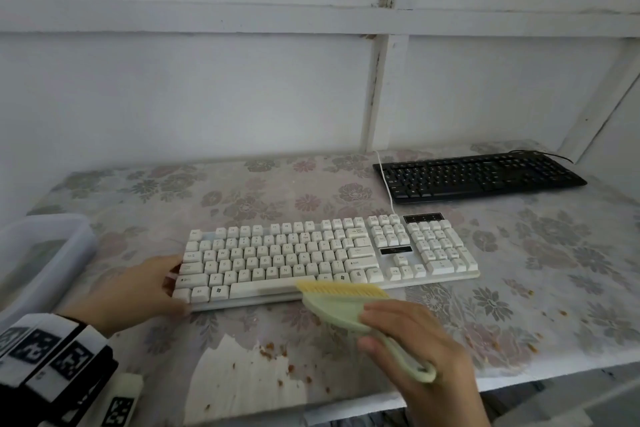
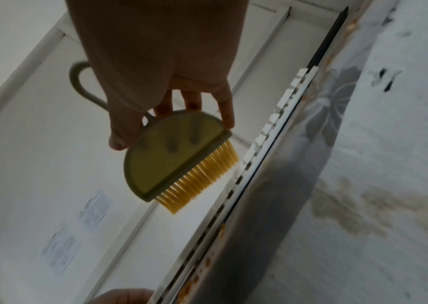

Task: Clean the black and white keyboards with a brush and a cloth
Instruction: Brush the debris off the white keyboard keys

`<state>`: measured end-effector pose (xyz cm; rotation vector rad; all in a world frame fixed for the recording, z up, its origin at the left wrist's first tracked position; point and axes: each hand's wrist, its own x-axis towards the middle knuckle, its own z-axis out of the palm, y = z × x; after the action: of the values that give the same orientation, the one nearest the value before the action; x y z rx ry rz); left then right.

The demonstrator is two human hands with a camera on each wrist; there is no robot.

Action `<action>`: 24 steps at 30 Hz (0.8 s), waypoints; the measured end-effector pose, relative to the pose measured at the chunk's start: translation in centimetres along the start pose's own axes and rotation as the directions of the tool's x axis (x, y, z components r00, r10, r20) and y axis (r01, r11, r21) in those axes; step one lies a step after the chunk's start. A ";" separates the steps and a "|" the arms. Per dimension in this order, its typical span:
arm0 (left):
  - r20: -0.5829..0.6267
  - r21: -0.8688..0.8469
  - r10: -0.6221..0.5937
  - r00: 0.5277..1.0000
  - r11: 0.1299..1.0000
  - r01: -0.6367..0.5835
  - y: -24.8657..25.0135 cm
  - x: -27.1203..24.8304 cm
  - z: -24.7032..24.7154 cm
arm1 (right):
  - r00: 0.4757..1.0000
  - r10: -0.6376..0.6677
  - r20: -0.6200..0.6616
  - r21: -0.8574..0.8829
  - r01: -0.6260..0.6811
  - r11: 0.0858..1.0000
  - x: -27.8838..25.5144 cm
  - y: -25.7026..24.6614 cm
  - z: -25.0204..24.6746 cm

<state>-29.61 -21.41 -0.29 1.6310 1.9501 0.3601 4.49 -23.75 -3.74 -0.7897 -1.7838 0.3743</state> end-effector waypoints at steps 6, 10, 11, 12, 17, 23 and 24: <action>-0.016 0.116 0.047 0.999 0.992 -0.045 0.7 -0.3 0.1 | 0.991 0.133 0.009 0.018 -0.133 0.991 0.5 0.0 -2.2; -0.029 0.123 -0.018 0.999 0.992 0.022 0.9 -0.3 0.2 | 0.985 0.172 0.002 -0.006 -0.172 0.985 1.1 -0.7 -3.0; -0.037 0.125 -0.047 0.998 0.991 0.051 0.9 -0.3 0.1 | 0.982 0.189 -0.001 0.002 -0.189 0.982 1.2 -0.8 -3.3; -0.054 0.135 -0.062 0.997 0.988 0.069 0.8 -0.4 0.1 | 0.976 0.216 -0.002 0.018 -0.216 0.976 1.4 -0.8 -3.4; -0.193 0.068 -0.058 0.979 0.995 0.072 -0.4 -1.0 -0.6 | 0.900 0.434 0.038 0.283 -0.426 0.859 2.6 -1.0 -4.5; -0.290 -0.041 0.001 0.957 0.999 -0.014 -1.9 -1.7 -1.1 | 0.897 0.413 0.156 0.439 -0.438 0.785 5.1 -1.8 -4.8; -0.302 -0.052 0.015 0.953 0.998 -0.032 -2.2 -1.9 -1.3 | 0.901 0.398 0.170 0.446 -0.431 0.785 5.6 -2.0 -4.4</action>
<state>-31.92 -23.57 0.04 1.6409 2.1187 0.7039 6.91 -22.01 3.02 -0.8120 -1.4679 1.1032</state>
